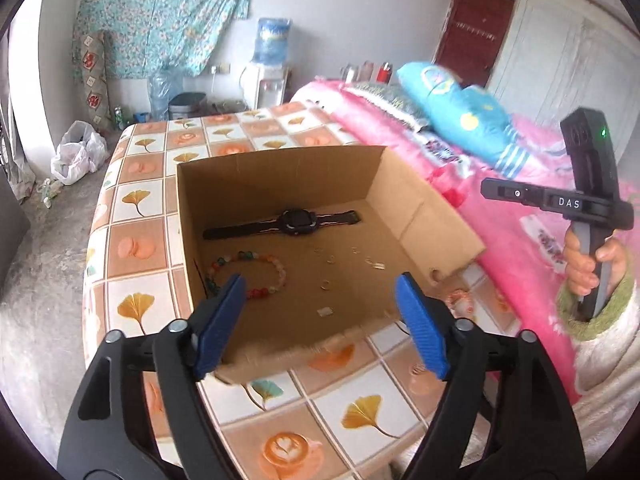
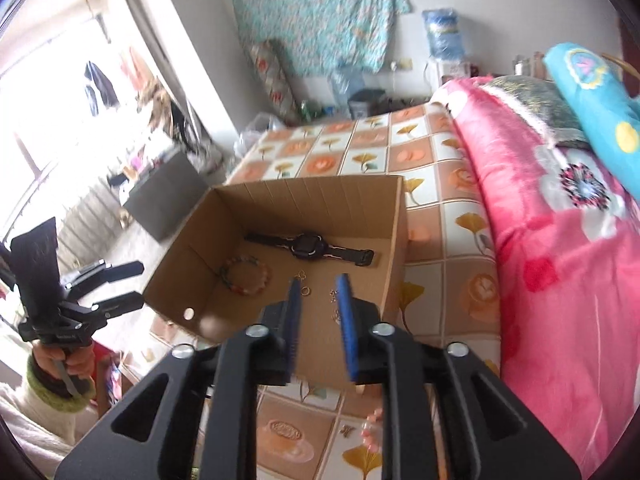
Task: Organize jewelry
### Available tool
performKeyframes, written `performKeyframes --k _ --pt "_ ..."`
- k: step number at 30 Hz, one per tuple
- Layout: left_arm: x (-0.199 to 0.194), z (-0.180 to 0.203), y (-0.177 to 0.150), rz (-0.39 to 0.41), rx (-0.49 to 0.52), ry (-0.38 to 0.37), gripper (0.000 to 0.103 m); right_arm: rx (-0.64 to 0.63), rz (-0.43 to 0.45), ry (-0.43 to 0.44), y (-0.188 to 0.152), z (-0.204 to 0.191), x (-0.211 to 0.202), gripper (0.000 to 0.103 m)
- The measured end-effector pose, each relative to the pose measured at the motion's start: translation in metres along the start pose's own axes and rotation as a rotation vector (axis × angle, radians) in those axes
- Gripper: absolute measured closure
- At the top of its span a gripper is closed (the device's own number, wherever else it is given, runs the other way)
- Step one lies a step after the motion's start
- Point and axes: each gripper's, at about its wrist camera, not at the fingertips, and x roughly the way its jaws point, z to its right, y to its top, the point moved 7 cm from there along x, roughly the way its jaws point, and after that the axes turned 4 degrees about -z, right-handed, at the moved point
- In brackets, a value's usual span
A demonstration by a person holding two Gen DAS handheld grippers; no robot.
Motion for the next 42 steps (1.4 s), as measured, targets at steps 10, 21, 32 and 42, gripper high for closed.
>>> performKeyframes --k 10,21,32,42 --pt "0.008 0.022 -0.068 -0.070 -0.023 -0.019 0.016 0.202 -0.089 -0.019 -0.091 0.036 -0.002 0.077" --pt "0.084 0.023 -0.131 -0.298 0.008 0.233 0.016 0.158 -0.261 -0.083 -0.157 0.016 0.067 0.078" --pt "0.096 0.014 -0.143 -0.322 -0.055 0.306 0.010 -0.016 -0.264 -0.255 -0.147 0.013 0.103 0.094" --pt "0.092 0.008 -0.147 -0.317 -0.072 0.308 0.008 -0.042 -0.286 -0.195 -0.146 -0.009 0.111 0.098"
